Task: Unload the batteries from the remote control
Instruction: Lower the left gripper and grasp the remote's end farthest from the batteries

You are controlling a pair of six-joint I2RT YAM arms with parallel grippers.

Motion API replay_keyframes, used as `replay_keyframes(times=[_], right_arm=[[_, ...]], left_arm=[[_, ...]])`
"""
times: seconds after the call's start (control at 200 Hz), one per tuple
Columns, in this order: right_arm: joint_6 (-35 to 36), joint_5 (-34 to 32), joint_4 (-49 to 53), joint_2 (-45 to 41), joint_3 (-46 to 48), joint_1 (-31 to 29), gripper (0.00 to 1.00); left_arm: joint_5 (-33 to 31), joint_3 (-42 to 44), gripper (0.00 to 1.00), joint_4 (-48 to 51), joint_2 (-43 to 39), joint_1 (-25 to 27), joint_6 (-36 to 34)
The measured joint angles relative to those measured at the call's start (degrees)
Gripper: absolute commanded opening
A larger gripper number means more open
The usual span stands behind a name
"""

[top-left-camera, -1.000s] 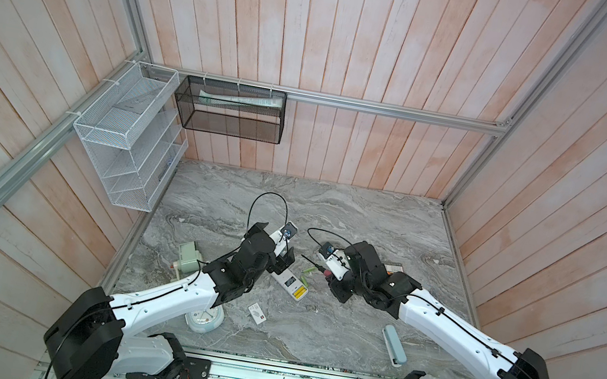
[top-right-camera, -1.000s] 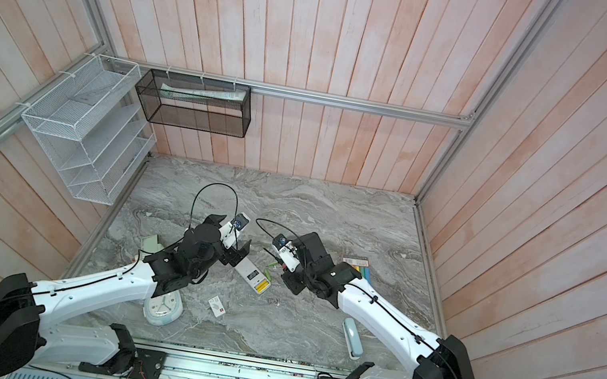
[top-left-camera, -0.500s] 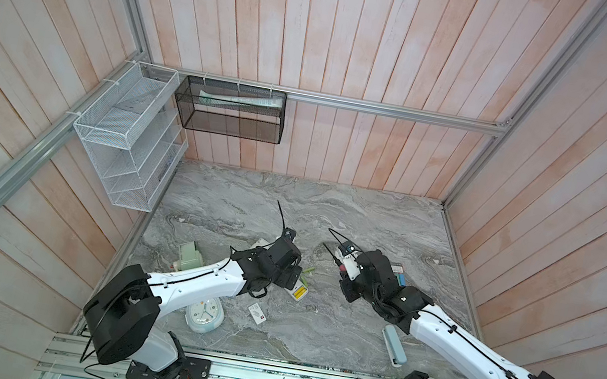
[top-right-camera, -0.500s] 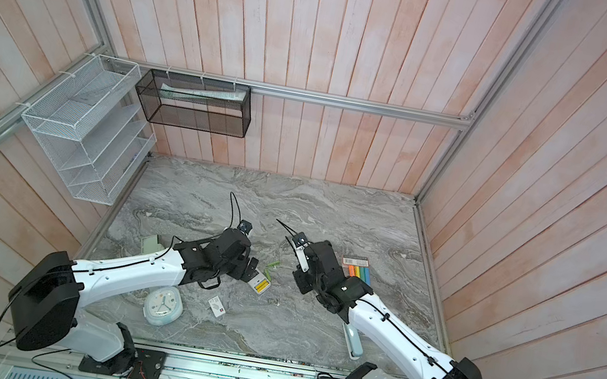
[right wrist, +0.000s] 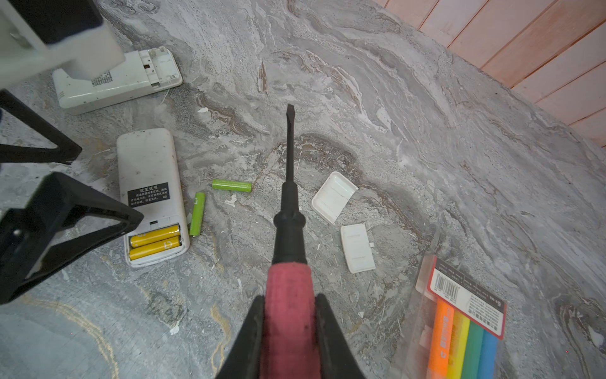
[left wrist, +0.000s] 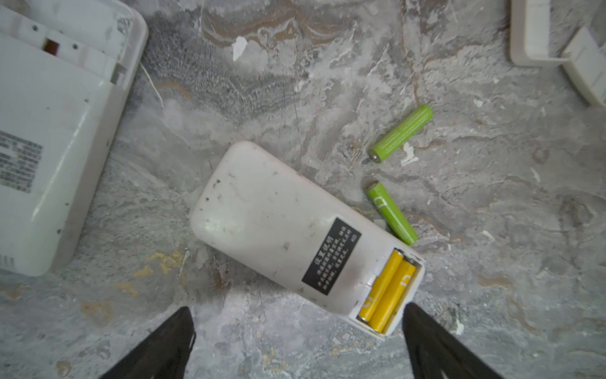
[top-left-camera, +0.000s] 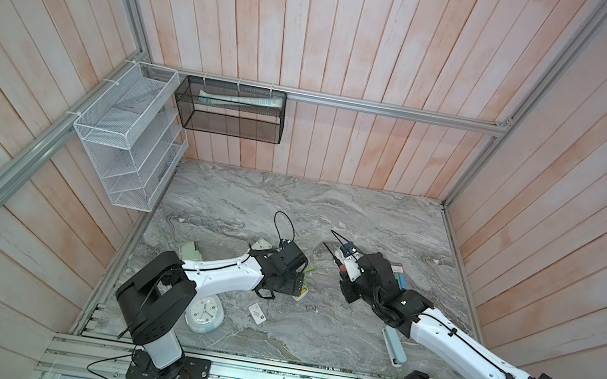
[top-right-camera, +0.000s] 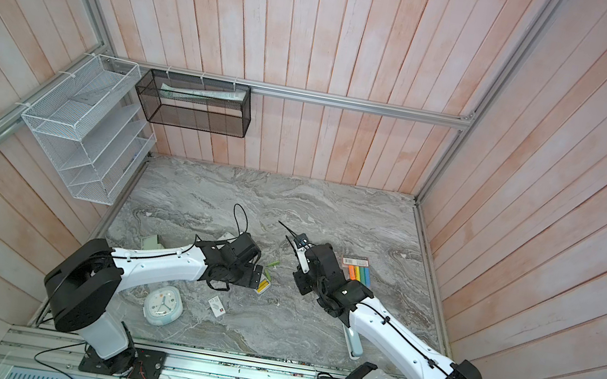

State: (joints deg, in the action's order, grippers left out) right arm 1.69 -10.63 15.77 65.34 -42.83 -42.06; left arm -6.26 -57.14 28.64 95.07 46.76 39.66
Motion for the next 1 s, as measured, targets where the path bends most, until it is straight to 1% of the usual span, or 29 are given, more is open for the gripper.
replay_keyframes(times=[0.16, 0.47, 0.76, 0.995], right_arm=[[-0.02, 0.04, -0.46, -0.57, 0.11, 0.0, 0.0], [-0.04, 0.11, -0.74, -1.29, 0.15, 0.02, 0.0], [-0.17, 0.15, -0.74, -1.29, 0.15, 0.02, 0.0], [-0.2, 0.13, -0.76, -1.29, 0.15, 0.02, 0.0]], left_arm=[[1.66, 0.0, 1.0, -0.83, 1.38, -0.68, 0.98], [4.66, -0.26, 1.0, -4.5, 2.86, -5.07, 0.42], [6.49, -2.97, 1.0, -5.57, 6.08, -5.81, -0.85], [7.08, -7.5, 0.99, -5.03, 9.88, -6.49, -2.34]])
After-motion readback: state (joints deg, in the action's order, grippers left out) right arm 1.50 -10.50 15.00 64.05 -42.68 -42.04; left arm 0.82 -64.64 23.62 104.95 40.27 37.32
